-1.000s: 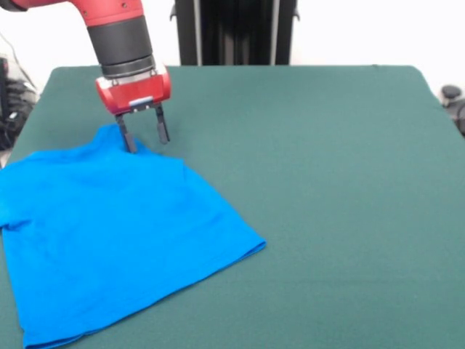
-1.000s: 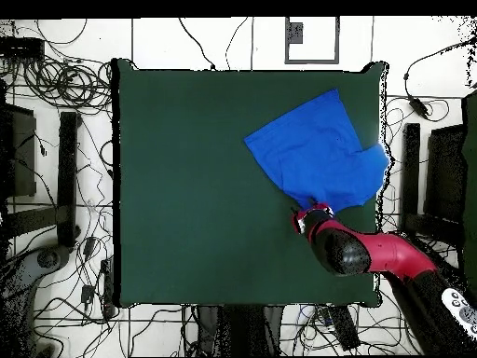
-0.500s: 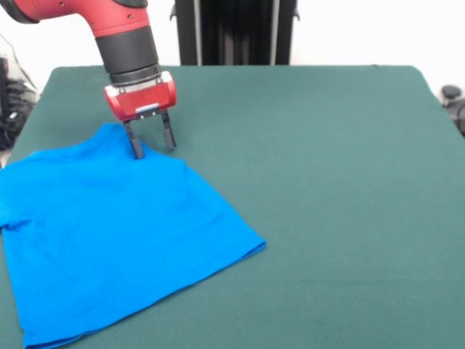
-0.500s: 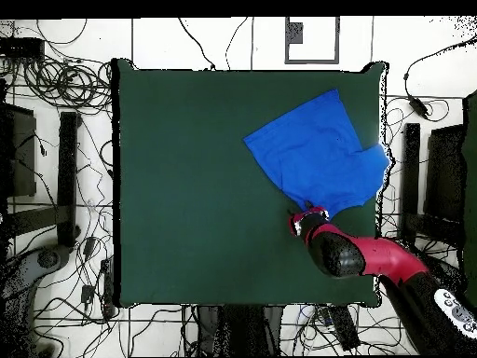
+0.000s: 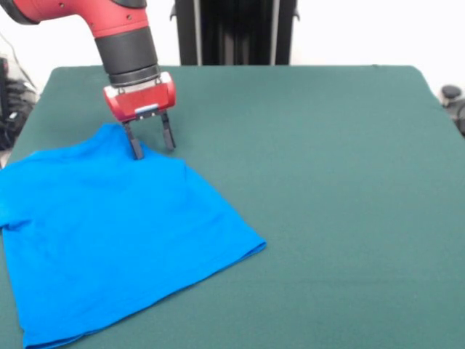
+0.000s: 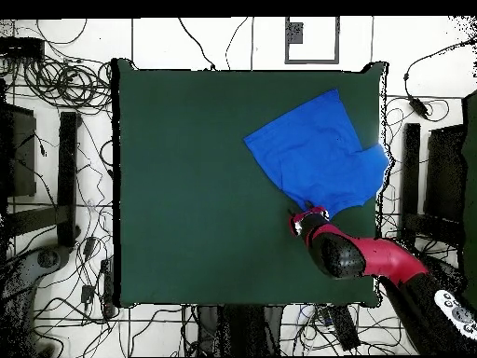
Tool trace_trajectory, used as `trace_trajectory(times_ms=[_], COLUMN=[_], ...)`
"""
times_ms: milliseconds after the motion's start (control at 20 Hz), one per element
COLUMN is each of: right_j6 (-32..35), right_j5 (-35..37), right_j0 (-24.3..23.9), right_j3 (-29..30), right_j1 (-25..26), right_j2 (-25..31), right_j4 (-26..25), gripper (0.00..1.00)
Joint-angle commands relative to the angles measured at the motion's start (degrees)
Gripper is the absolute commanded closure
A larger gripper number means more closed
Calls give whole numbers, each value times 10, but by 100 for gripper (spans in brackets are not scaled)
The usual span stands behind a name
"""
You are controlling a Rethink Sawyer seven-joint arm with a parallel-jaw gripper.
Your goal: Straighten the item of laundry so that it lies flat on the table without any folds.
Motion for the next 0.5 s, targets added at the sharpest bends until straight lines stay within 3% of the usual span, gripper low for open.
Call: trace_trajectory(times_ms=[50, 100, 150, 500], right_j6=[3, 3, 2, 4], right_j5=[-6, -6, -5, -7], right_j0=[21, 20, 19, 24], right_j3=[-57, -56, -56, -57], right_j1=[88, 88, 88, 86], right_j2=[9, 10, 11, 10], right_j4=[-41, -41, -41, -40], gripper=[0, 0, 100, 100])
